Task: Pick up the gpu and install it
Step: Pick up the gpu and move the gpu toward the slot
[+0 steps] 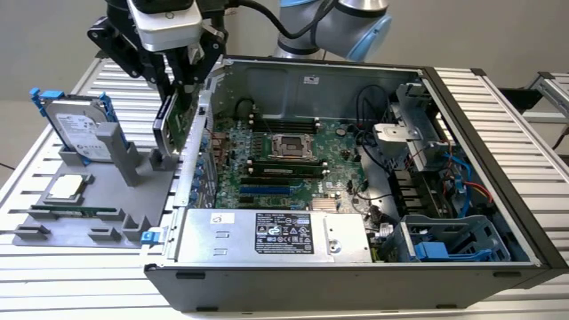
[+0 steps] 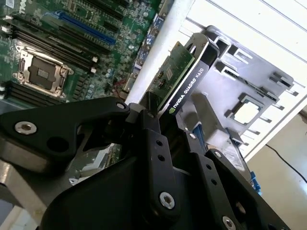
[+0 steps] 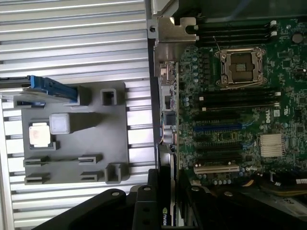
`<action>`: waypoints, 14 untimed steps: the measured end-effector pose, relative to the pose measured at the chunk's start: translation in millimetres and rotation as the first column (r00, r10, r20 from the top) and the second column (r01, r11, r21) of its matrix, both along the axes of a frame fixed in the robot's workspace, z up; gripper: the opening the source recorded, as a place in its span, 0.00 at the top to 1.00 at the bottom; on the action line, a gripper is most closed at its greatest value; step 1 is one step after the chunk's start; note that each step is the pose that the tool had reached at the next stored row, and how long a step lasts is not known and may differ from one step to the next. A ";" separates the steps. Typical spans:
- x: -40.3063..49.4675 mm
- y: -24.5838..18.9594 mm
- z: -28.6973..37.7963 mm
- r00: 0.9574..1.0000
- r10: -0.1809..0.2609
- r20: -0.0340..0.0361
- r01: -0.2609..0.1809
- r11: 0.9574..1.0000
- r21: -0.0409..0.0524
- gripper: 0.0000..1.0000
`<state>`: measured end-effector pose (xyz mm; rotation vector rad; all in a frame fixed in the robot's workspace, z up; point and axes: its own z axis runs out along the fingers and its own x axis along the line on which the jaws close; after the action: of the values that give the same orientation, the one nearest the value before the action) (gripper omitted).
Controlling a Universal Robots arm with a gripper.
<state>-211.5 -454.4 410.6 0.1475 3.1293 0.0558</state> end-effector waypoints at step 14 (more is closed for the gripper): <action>19.1 0.0 0.0 1.000 0.000 0.000 0.000 1.000 0.000 1.00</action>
<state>-192.4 -454.4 410.7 0.1475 3.1293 0.0557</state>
